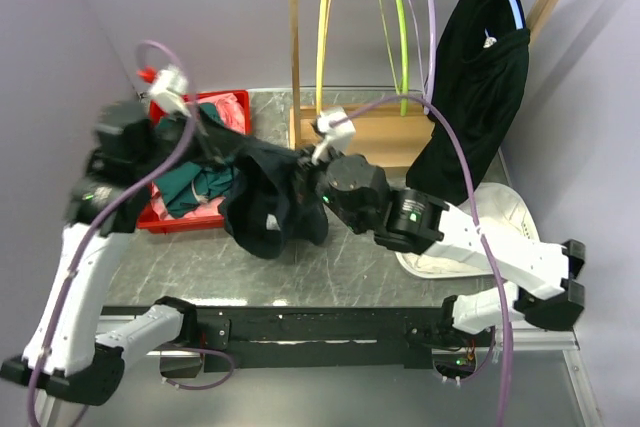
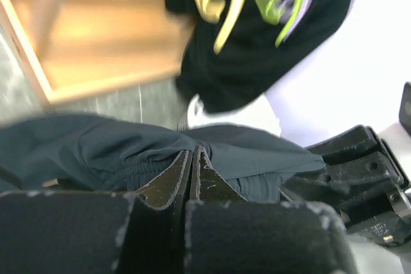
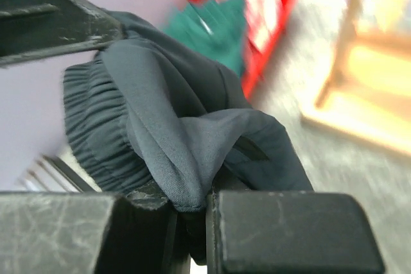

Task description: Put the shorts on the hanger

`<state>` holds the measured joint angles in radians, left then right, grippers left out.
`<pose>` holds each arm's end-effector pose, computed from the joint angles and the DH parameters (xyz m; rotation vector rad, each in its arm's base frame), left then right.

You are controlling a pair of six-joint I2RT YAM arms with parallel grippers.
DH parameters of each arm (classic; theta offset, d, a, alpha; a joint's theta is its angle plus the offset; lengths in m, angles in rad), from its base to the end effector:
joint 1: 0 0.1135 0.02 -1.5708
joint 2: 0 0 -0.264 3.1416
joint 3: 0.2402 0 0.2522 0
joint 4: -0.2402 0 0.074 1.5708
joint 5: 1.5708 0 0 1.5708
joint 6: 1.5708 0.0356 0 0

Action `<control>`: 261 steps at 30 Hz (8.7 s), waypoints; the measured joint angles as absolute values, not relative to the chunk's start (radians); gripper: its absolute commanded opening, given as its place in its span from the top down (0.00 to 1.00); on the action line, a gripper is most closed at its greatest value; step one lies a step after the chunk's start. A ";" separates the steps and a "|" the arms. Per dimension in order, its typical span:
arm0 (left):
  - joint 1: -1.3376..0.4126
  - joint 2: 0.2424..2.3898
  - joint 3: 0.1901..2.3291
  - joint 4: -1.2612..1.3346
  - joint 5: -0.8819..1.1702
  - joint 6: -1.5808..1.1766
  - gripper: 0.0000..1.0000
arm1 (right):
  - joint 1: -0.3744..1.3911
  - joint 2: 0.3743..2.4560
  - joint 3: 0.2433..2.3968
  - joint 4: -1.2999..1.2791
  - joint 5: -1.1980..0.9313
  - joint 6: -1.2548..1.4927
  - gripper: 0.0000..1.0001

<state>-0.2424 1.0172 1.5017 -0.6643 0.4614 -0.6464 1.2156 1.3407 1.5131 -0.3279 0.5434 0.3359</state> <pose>0.1653 -0.0572 0.4863 -0.0156 1.8518 -1.0374 0.1195 0.2693 0.4555 -0.3581 1.7148 0.6819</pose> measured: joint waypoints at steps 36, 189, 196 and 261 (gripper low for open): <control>-1.069 1.149 0.744 -0.745 -0.428 -1.082 0.35 | 0.863 0.841 0.590 -0.452 0.426 0.683 0.35; -0.695 0.994 0.936 -0.560 -0.207 -0.616 0.27 | 0.190 1.704 2.263 -0.768 0.111 0.160 1.00; -0.695 0.993 0.936 -0.554 -0.187 -0.607 0.26 | 0.197 1.705 2.270 -0.781 0.132 0.153 1.00; -0.695 1.061 0.950 -0.496 -0.067 -0.665 0.02 | 0.282 1.316 1.920 -0.698 0.246 0.154 1.00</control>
<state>-0.6949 1.0615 0.9497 -0.4965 -0.0666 -0.6651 0.2821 1.3155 1.9198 -0.6975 0.2462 0.1535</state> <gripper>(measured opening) 0.971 0.200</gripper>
